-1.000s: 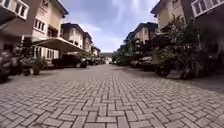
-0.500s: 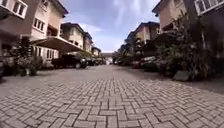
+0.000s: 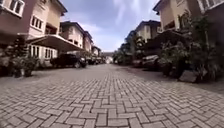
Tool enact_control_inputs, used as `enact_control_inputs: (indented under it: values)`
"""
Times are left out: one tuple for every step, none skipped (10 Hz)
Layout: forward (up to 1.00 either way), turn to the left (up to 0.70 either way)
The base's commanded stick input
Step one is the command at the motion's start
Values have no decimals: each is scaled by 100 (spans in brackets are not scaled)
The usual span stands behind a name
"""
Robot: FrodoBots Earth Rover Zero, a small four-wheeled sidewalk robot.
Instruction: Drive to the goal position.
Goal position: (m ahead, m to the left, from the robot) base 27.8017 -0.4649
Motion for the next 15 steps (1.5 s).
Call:
enact_control_inputs:
  values:
    - [69,3]
    - [69,3]
    - [69,3]
    - [69,3]
    - [69,3]
    - [69,3]
    - [69,3]
    - [69,3]
    - [69,3]
    - [69,3]
    - [69,3]
    - [69,3]
    - [69,3]
    - [69,3]
    - [69,3]
